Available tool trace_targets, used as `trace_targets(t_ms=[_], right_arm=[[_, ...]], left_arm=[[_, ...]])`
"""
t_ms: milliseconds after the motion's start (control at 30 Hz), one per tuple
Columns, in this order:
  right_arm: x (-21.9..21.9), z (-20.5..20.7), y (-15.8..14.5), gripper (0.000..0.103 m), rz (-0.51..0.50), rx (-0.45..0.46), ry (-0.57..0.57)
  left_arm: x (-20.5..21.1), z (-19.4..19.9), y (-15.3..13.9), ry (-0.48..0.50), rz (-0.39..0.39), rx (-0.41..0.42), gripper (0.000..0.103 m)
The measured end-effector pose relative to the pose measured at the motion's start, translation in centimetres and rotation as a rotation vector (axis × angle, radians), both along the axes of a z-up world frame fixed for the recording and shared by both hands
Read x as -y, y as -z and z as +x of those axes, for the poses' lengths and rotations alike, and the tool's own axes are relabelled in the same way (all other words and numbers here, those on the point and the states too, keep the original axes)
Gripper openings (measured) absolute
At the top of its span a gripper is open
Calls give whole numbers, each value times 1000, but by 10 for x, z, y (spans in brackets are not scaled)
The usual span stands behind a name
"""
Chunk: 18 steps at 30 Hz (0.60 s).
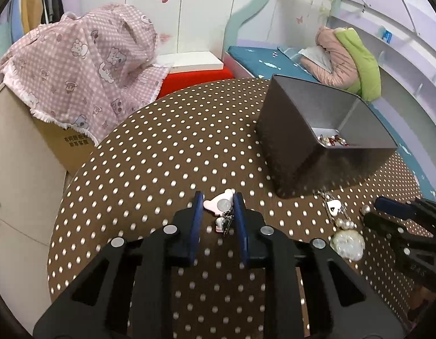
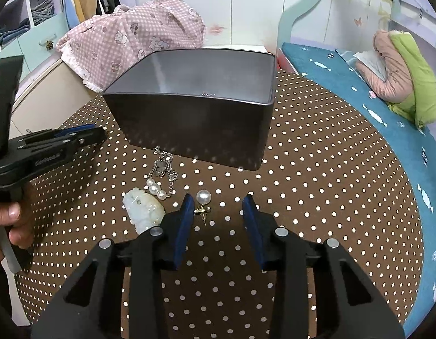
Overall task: Organize jewelry
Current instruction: 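Grasp the small white charm with the left gripper while the right grasps a gold stud earring, then carry both held items over the tin and open both grippers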
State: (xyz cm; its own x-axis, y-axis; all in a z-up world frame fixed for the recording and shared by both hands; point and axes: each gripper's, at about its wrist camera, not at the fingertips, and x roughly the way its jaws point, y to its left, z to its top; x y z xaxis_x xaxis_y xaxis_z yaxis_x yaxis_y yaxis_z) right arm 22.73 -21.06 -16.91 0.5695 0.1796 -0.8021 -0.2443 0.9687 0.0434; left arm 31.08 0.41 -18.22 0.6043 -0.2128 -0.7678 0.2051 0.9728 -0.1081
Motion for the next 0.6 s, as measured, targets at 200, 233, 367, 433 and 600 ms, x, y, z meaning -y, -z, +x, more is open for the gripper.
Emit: trace_targets(t_ms=[200, 233, 367, 433, 600], right_arm=[[-17, 3, 4, 33, -49, 31, -51], [-19, 3, 4, 25, -53, 33, -65], [-19, 1, 4, 10, -56, 24, -77], [-13, -2, 2, 10, -22, 24, -69], [-1, -9, -18, 10, 50, 55, -58]], left_arm=[[-5, -22, -12, 3, -17, 22, 22], [-4, -24, -14, 5, -18, 25, 22], [-1, -35, -21, 15, -25, 35, 22], [1, -39, -24, 19, -31, 38, 22], [2, -49, -39, 26, -50, 64, 22]])
